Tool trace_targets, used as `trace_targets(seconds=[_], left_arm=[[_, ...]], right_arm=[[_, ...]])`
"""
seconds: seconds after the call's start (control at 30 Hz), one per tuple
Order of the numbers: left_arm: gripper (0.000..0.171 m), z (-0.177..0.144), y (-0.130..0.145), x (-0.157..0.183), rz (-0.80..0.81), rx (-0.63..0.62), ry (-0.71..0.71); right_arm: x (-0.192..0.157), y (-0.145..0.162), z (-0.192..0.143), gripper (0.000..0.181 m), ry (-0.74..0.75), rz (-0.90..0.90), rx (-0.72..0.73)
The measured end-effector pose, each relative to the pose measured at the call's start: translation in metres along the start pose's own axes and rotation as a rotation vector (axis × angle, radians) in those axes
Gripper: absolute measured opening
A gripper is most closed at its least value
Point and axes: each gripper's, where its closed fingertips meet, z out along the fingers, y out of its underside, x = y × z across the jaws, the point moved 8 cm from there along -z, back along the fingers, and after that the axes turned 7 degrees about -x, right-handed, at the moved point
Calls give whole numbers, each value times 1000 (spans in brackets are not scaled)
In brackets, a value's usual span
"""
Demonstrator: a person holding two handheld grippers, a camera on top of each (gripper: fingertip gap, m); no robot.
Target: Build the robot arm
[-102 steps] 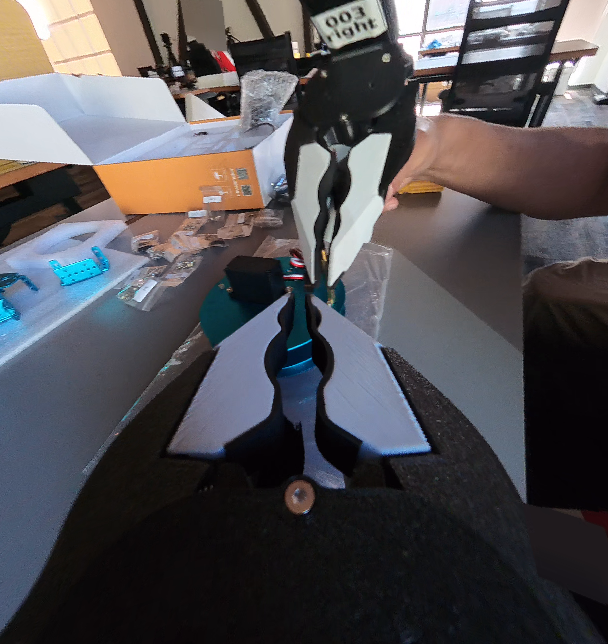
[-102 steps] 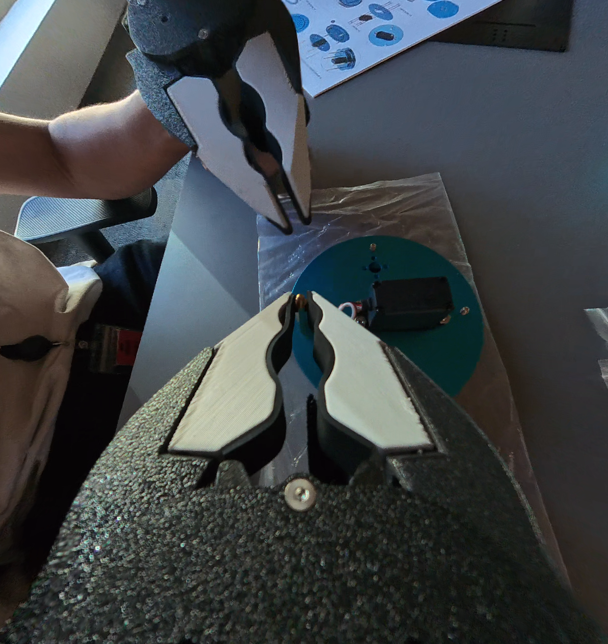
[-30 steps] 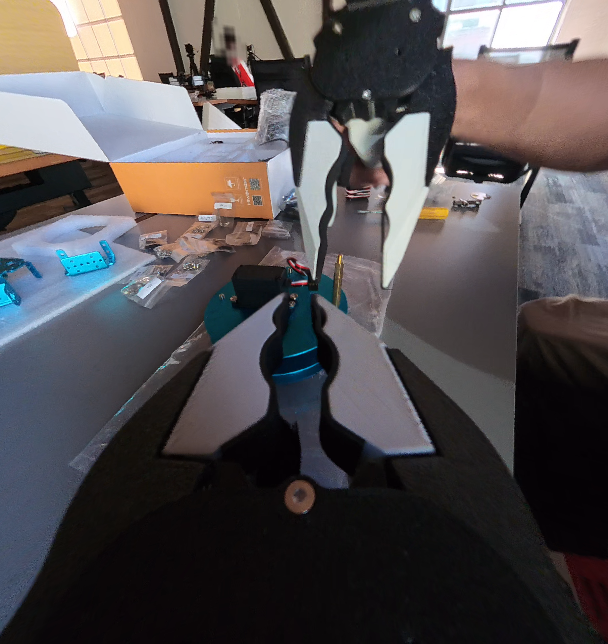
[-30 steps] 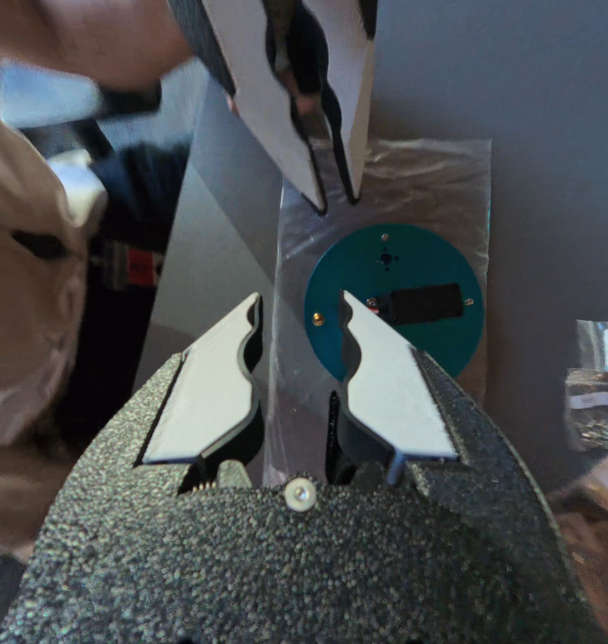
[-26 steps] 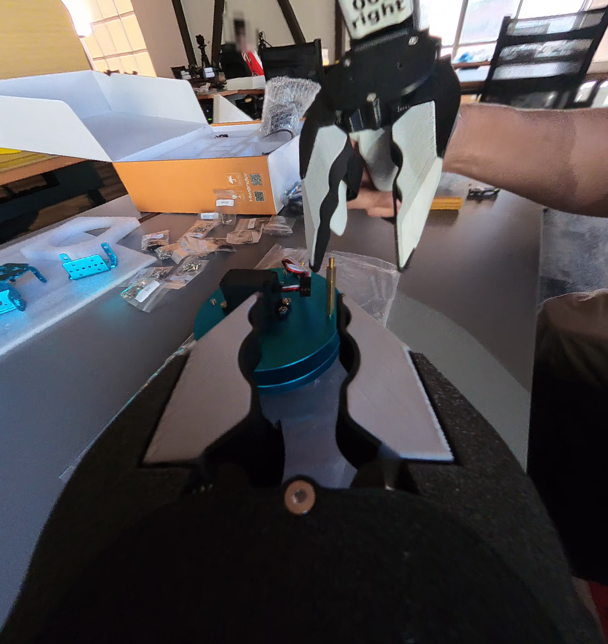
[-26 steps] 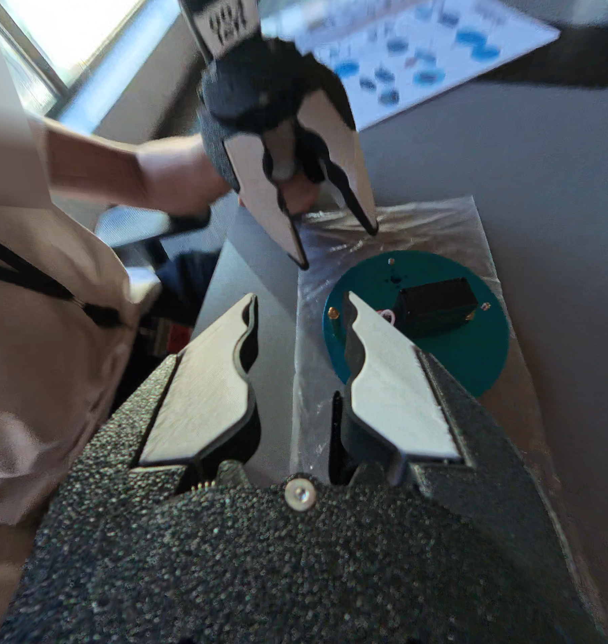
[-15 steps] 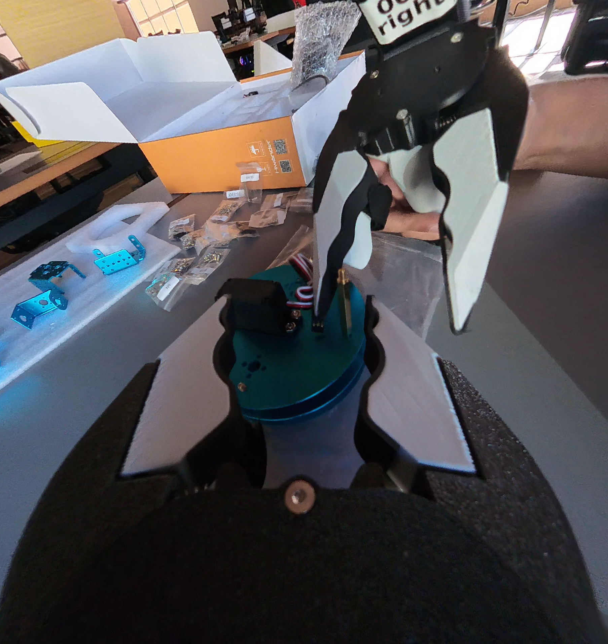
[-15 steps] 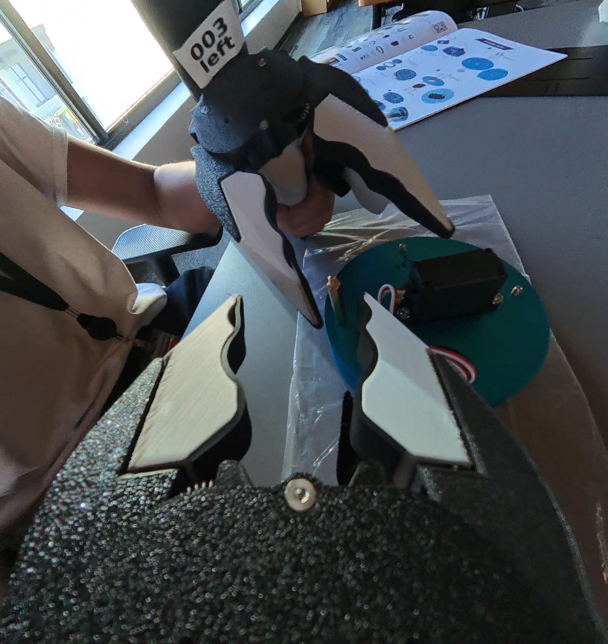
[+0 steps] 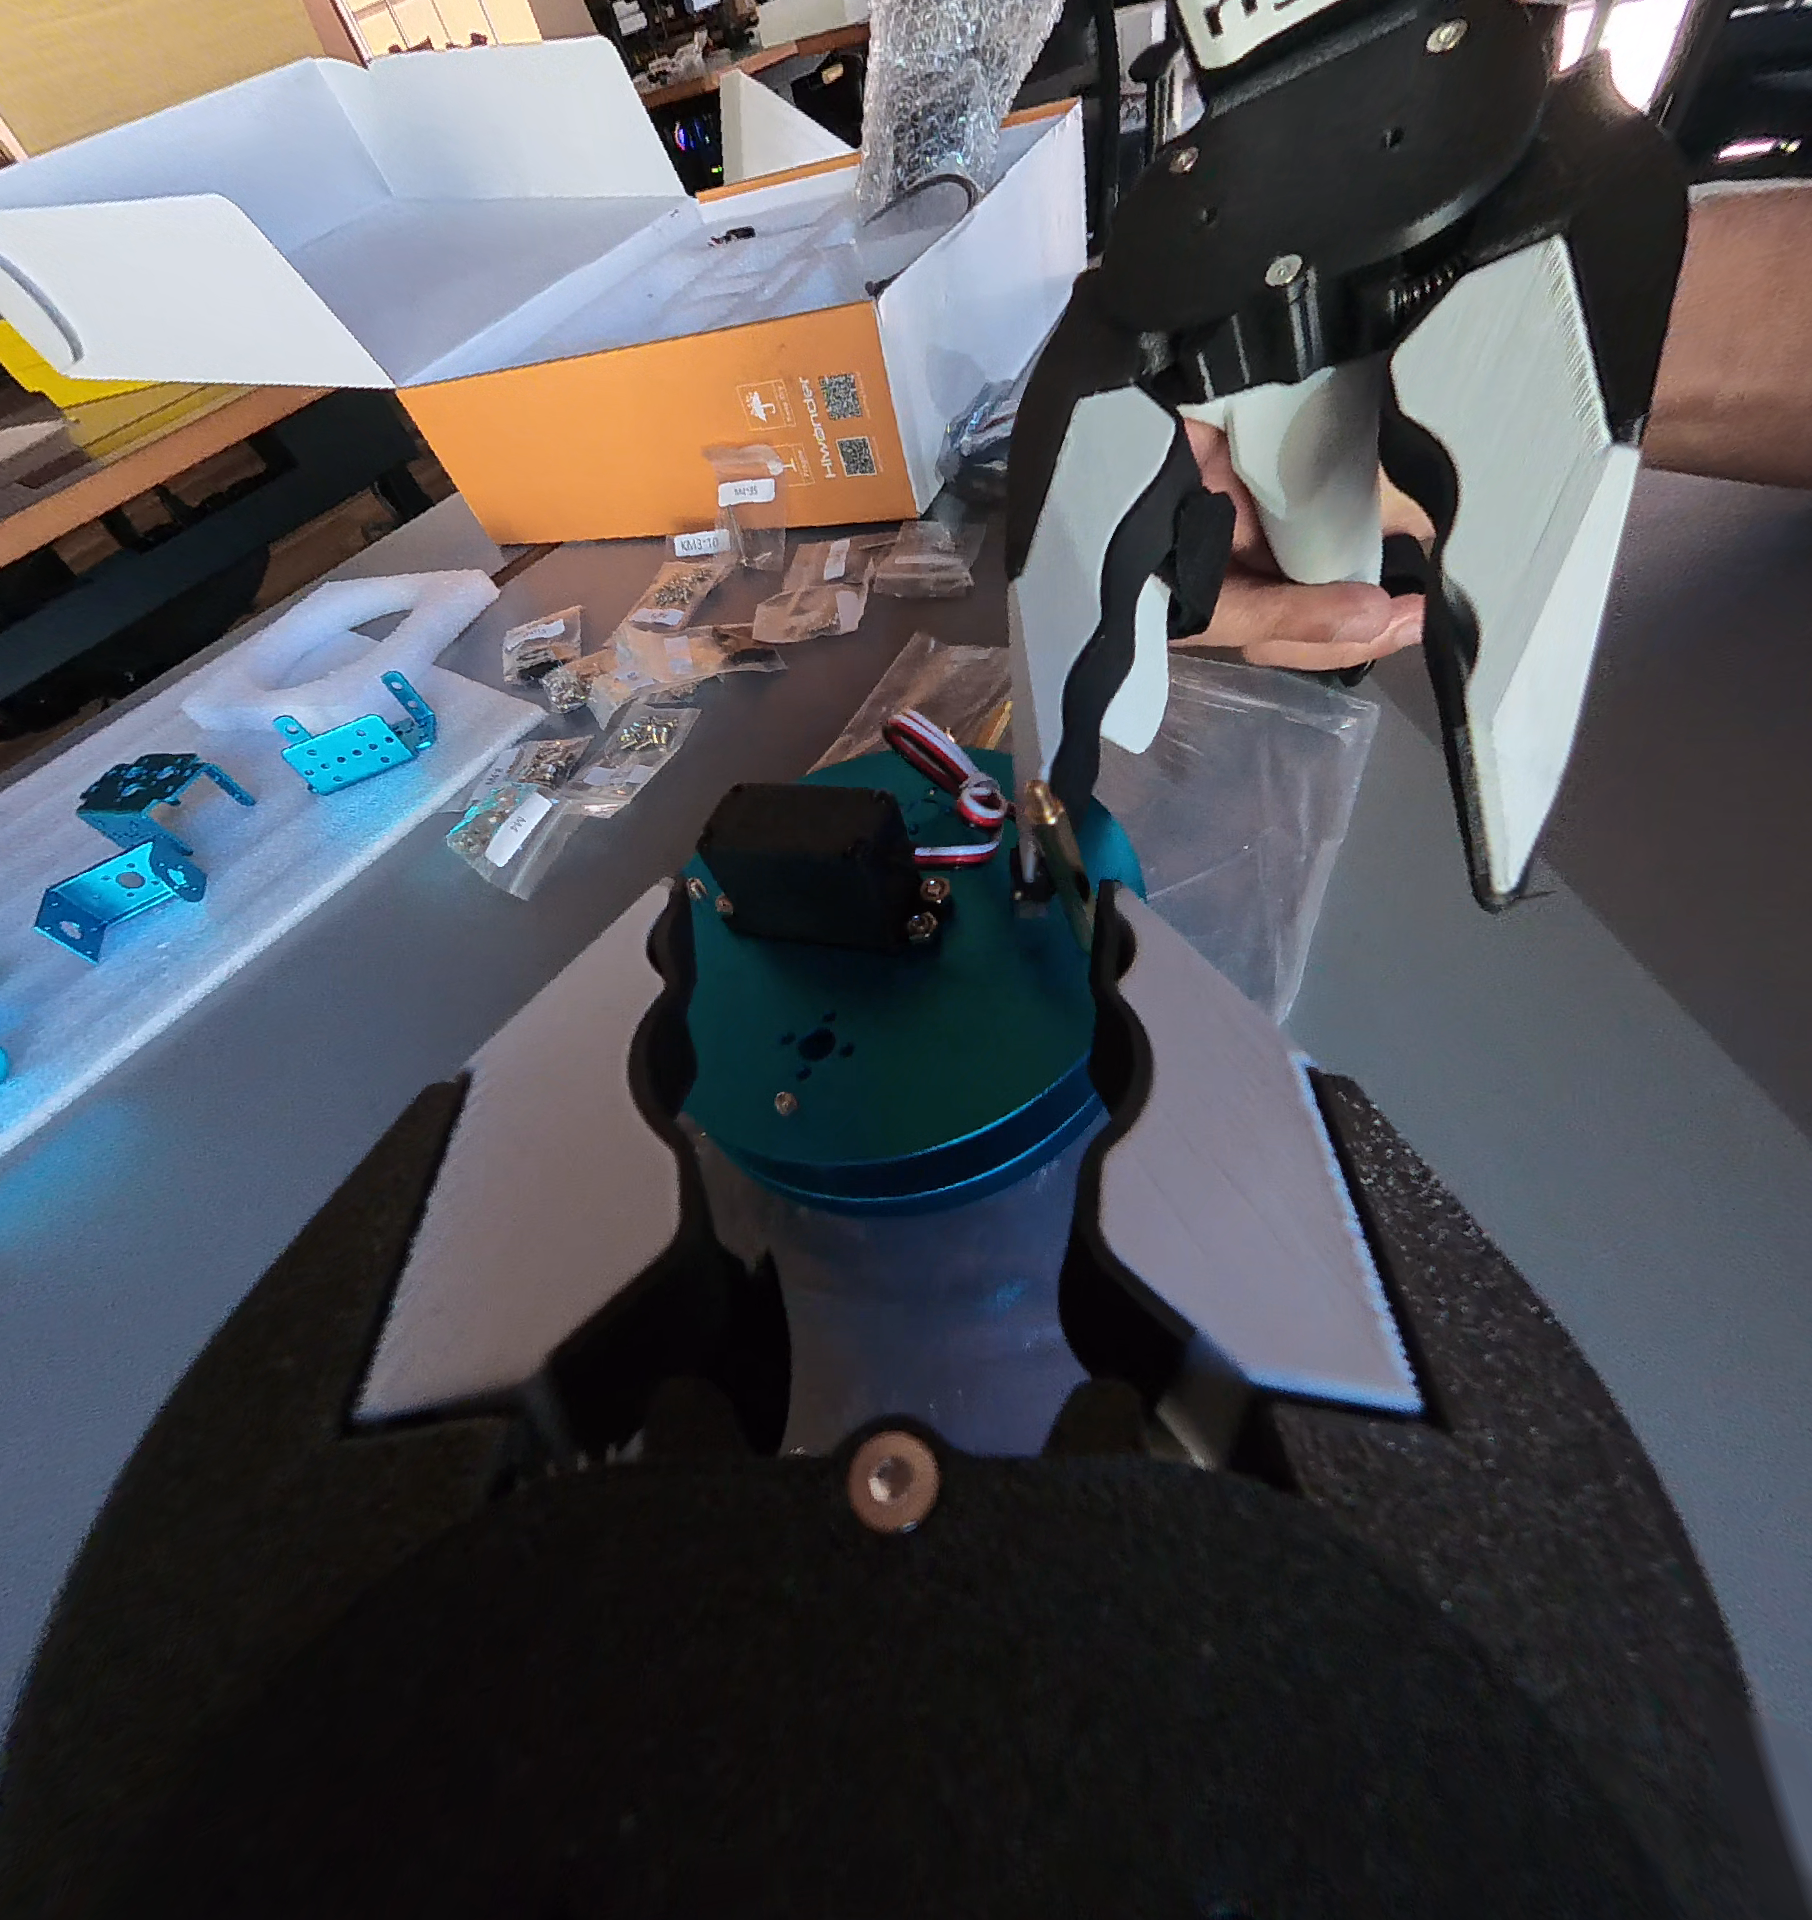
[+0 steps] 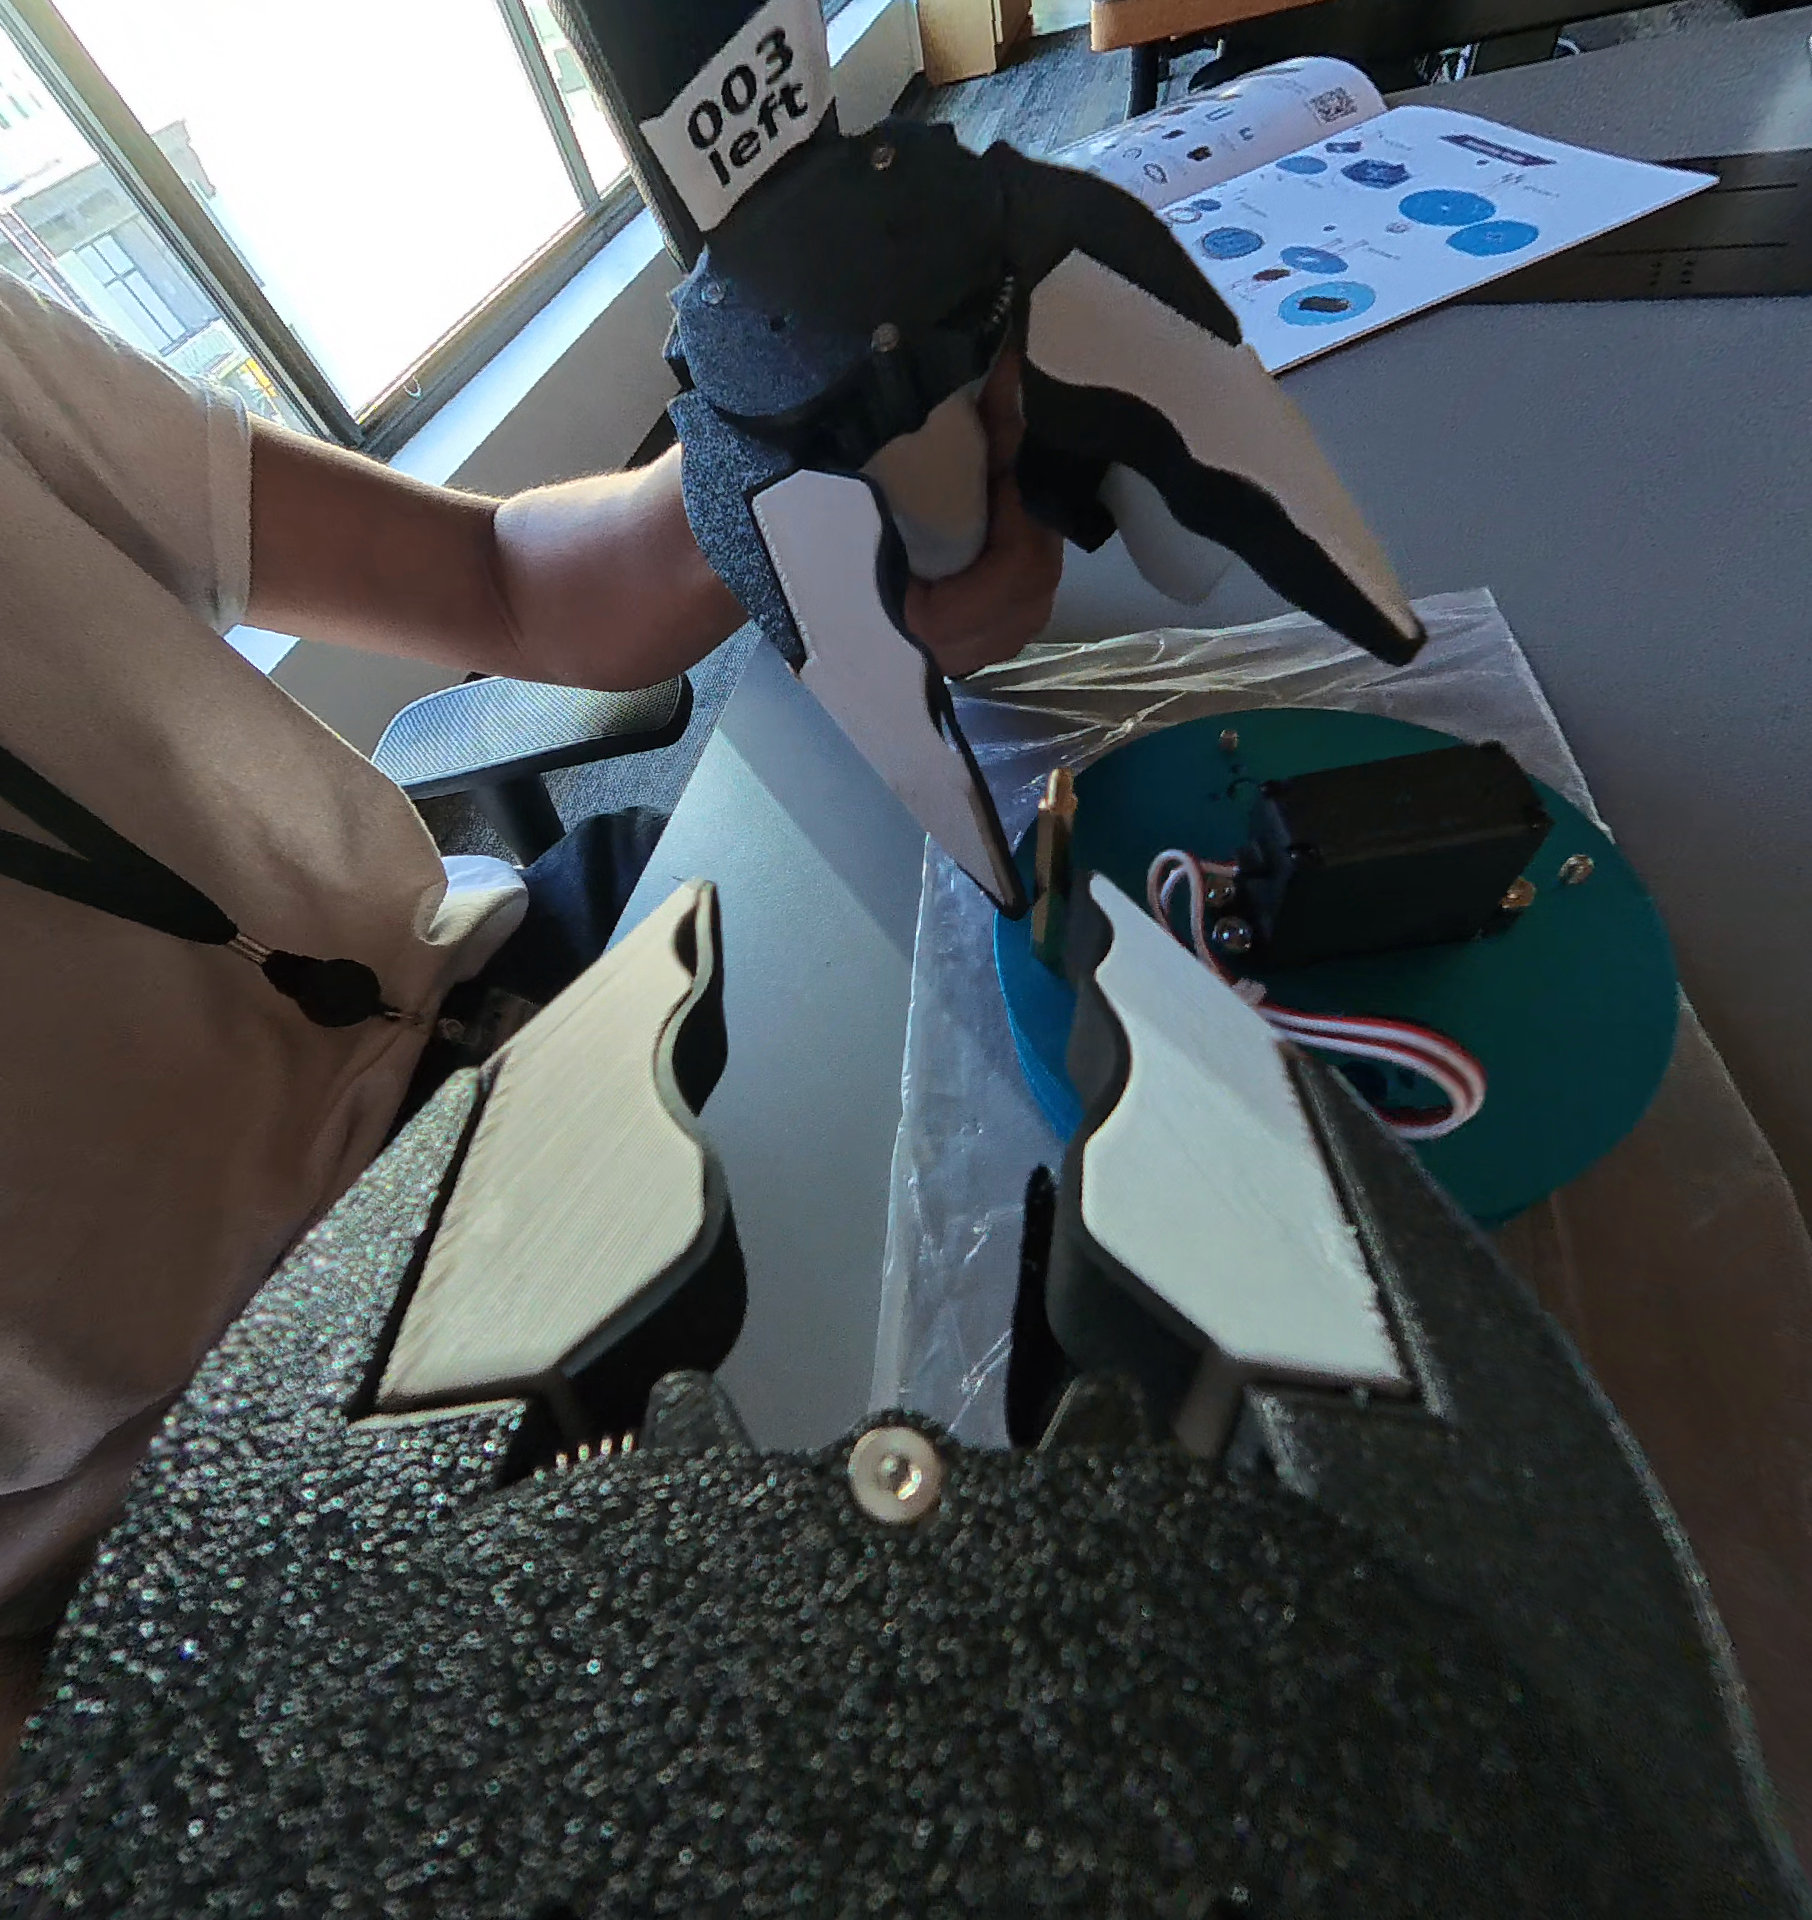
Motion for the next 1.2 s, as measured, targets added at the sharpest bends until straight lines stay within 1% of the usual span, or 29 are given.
trace_targets(seconds=[0.1, 0.2, 0.3, 0.43, 0.57, 0.63, 0.67, 0.77, 0.83, 0.9, 1.03, 1.1, 1.2], left_arm=[[76, 0, -3, 1, -16, 15, 23], [77, 6, -5, -1, -1, -1, 9], [83, 5, -2, -3, -2, -10, 23], [81, 0, 1, -1, 6, -3, 33], [81, 3, -7, 0, 8, 14, 44], [81, 7, -9, 0, 31, 0, 26], [83, 8, -8, -2, 45, -12, 7], [85, 2, -2, -7, 18, -14, 27], [81, -3, 4, -10, 4, -11, 21], [81, -5, 4, -8, -12, 8, 45], [81, 4, -5, -2, 16, 1, 50], [81, 9, -9, -1, 32, -7, 44], [86, 6, -5, -7, 28, -15, 32]], right_arm=[[1, -4, 4, 69, 10, 0, 0], [-1, -5, 7, 69, 4, -1, -11], [-5, -3, 3, 67, -4, 18, -8], [-3, 1, -2, 65, 20, 20, -6], [-2, -6, 5, 71, 8, 18, -7], [-3, -6, 9, 71, 8, 9, -20], [-4, -6, 9, 71, 4, 12, -24], [-6, -2, 3, 72, 5, 27, -17], [-6, 1, -2, 69, 18, 27, -9], [-4, 0, -4, 69, 23, 31, 0], [-4, -8, 6, 76, 14, 17, -8], [-5, -8, 10, 76, 12, 11, -34], [-9, -4, 6, 78, 16, 26, -30]])
